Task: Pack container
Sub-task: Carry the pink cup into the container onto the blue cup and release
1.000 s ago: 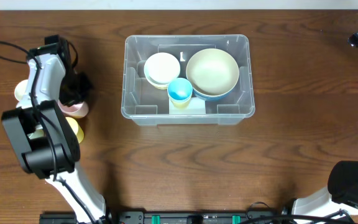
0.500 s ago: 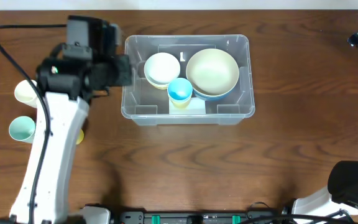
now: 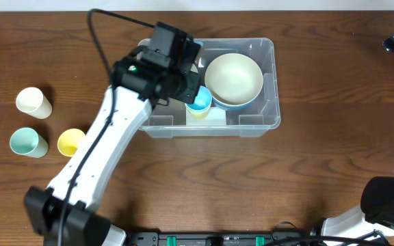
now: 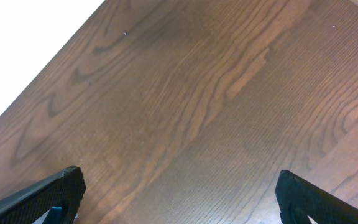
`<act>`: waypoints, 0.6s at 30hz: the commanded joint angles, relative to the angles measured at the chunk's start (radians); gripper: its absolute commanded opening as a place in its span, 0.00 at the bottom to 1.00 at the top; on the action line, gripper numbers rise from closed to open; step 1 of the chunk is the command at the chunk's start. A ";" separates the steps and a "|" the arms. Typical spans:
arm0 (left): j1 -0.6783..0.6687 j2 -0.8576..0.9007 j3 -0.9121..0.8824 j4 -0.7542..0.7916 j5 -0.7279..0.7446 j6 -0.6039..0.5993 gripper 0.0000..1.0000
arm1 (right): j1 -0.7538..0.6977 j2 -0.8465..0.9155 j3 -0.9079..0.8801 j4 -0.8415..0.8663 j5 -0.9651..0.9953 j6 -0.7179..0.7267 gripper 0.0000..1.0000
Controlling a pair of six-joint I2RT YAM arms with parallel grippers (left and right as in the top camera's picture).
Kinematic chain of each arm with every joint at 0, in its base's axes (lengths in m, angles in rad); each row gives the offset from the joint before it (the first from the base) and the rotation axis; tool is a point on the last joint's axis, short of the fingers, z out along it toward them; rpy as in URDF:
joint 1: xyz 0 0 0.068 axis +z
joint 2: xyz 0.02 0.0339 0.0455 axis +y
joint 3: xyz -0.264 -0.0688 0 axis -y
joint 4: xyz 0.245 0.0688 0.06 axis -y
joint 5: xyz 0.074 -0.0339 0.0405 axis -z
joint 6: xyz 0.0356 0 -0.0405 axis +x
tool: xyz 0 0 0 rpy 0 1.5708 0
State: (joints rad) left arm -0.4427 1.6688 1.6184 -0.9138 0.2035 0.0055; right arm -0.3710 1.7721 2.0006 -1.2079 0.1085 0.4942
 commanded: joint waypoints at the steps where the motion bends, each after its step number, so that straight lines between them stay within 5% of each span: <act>1: -0.014 0.060 0.008 0.011 -0.005 0.021 0.06 | -0.006 0.001 -0.001 0.000 0.008 0.014 0.99; 18: -0.055 0.192 0.008 0.037 -0.005 0.021 0.07 | -0.006 0.001 -0.001 0.000 0.007 0.014 0.99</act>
State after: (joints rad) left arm -0.4850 1.8462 1.6184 -0.8810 0.2031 0.0086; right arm -0.3710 1.7721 2.0006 -1.2079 0.1085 0.4942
